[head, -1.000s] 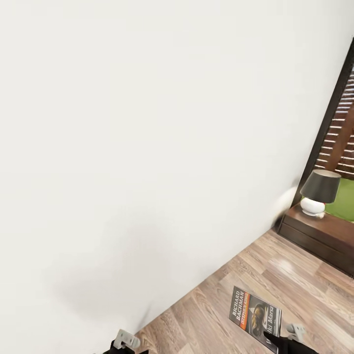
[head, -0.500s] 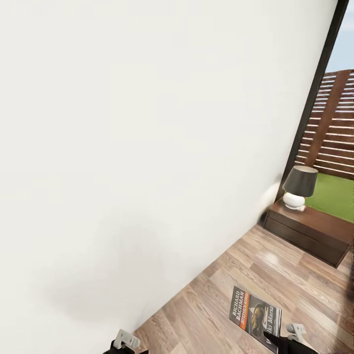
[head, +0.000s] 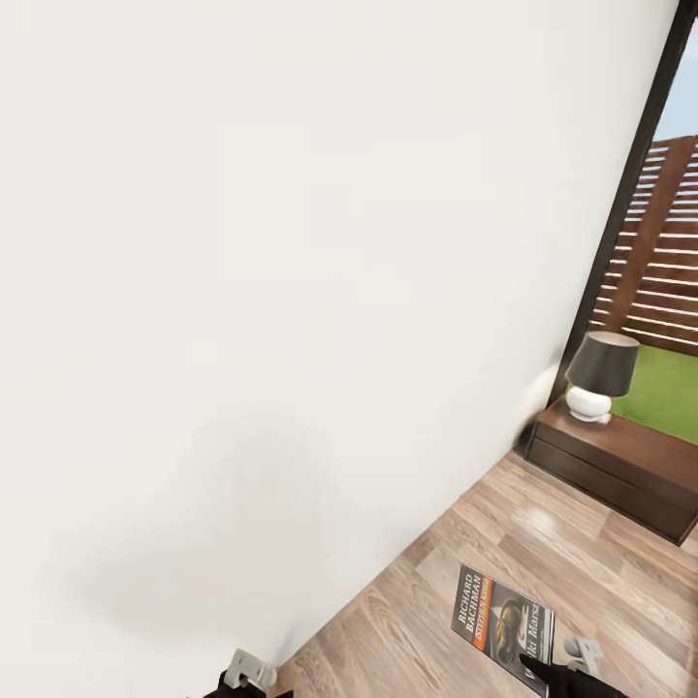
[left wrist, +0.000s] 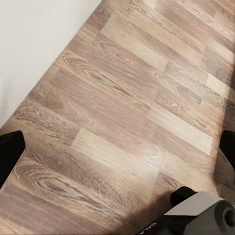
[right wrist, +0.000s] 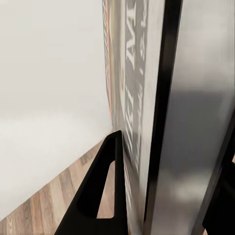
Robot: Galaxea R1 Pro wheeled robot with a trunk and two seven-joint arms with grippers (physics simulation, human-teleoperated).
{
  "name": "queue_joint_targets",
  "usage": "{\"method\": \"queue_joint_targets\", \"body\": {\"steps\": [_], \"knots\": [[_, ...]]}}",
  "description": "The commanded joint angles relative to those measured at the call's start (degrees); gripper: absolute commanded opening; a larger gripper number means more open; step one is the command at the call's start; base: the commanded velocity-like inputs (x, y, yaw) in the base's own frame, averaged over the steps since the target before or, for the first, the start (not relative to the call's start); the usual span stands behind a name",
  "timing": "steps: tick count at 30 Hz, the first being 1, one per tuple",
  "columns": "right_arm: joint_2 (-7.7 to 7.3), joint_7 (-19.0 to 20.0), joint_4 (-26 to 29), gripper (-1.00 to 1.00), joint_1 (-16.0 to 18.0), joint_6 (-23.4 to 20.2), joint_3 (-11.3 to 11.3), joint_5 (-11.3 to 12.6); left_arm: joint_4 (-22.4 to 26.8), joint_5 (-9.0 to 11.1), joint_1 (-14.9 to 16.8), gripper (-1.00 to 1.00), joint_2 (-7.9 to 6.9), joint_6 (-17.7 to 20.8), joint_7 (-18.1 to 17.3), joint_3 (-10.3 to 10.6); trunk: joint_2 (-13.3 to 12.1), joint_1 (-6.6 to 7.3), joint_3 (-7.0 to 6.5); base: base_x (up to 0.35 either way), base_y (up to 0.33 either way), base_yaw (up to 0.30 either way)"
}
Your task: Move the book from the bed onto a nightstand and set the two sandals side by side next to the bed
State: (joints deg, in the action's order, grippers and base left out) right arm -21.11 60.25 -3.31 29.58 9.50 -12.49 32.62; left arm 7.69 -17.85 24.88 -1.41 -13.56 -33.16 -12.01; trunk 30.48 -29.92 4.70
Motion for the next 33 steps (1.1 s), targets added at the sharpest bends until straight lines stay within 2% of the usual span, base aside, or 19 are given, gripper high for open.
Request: {"method": "queue_joint_targets", "body": {"steps": [1,7,33], "knots": [[0.02,0.2,-0.2,-1.00,0.1,0.4,-0.3,0.4,-0.1,-0.6,0.0,1.00,0.00,-0.3,-0.1,-0.5,0.1,-0.06,0.11,0.320,0.000,0.000],[0.02,0.3,-0.2,-1.00,0.1,0.4,-0.3,0.4,0.0,-0.6,0.1,1.00,0.00,-0.3,-0.1,-0.5,0.1,-0.06,0.16,0.193,0.000,-0.099],[0.02,0.1,-0.2,-1.00,0.1,0.4,-0.3,0.4,-0.1,-0.6,0.0,1.00,0.00,-0.3,-0.1,-0.5,0.1,-0.06,0.78,0.003,0.000,-0.269]]}}
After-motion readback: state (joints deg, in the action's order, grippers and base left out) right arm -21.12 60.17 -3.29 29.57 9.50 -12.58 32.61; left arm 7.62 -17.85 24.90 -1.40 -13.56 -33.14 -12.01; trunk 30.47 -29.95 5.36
